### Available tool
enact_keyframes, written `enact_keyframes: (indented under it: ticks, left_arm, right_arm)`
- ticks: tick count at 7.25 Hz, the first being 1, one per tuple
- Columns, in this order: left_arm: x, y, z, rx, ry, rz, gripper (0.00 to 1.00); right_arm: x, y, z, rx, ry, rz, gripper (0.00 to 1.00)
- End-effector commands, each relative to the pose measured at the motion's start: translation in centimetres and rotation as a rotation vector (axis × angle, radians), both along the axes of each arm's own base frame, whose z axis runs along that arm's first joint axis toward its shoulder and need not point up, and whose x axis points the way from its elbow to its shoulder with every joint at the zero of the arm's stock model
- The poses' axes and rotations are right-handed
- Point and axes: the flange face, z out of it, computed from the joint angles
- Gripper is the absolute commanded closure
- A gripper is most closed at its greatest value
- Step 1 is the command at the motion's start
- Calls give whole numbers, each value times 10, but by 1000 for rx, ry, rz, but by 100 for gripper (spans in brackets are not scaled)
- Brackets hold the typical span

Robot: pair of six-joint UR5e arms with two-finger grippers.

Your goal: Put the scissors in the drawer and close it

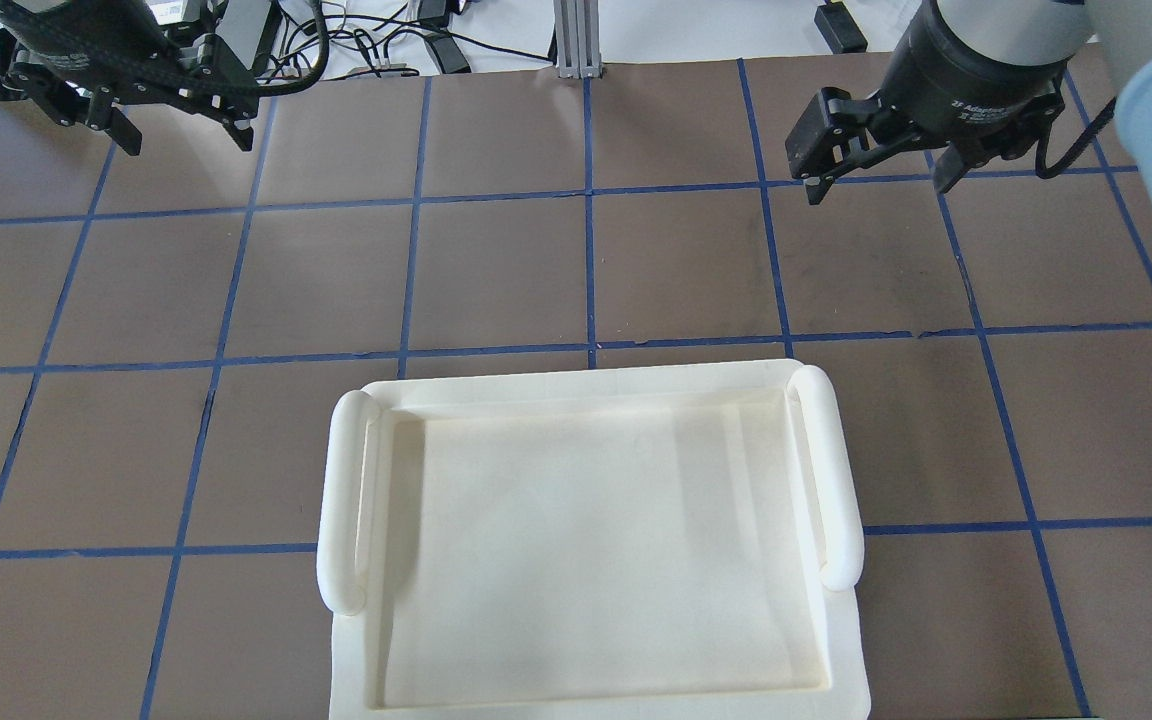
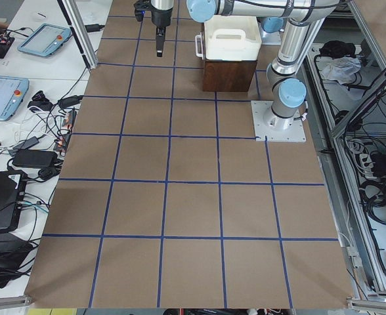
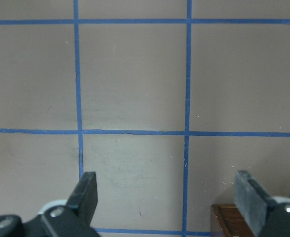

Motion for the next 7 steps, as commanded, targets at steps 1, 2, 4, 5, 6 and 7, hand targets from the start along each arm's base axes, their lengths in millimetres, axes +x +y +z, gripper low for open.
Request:
enact_keyframes:
  ticks: [1, 2, 4, 5, 6, 7]
  left_arm:
    - [-3, 25, -9, 19, 7, 1, 0]
    - [-4, 29, -20, 32, 9, 7, 0]
    - [-14, 30, -21, 32, 10, 4, 0]
    - [-24, 29, -23, 29, 13, 12, 0]
    - [-25, 32, -19, 20, 13, 13, 0]
    - [-26, 33, -18, 20, 14, 13, 0]
  right_arm:
    - [0, 0, 0, -1, 0, 1, 0]
    - [0, 0, 0, -1, 0, 1, 0]
    - [0, 0, 0, -1, 0, 1, 0]
    - [0, 0, 0, -1, 0, 1, 0]
    - [0, 0, 0, -1, 0, 1, 0]
    - [0, 0, 0, -1, 0, 1, 0]
